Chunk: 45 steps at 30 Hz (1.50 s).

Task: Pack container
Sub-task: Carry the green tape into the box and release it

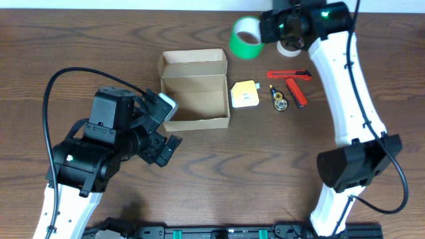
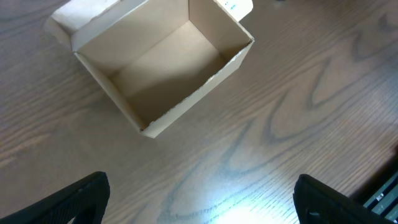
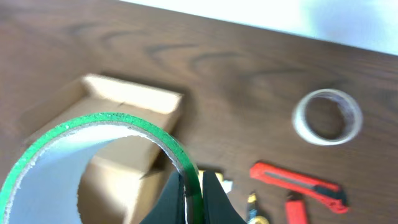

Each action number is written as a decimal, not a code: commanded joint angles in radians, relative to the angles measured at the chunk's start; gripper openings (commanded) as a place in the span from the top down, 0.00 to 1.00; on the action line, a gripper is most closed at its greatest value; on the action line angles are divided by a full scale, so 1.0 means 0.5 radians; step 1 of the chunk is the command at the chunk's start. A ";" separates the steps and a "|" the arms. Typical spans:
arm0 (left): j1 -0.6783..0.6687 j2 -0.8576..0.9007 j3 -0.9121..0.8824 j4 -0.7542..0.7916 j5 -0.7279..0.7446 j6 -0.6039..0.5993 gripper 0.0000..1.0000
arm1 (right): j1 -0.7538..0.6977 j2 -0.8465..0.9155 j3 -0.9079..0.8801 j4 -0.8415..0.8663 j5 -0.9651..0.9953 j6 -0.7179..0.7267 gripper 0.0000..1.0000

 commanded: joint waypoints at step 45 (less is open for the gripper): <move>-0.003 -0.399 0.031 -0.172 -0.163 0.056 0.05 | 0.948 0.412 -0.391 0.180 0.471 0.511 0.99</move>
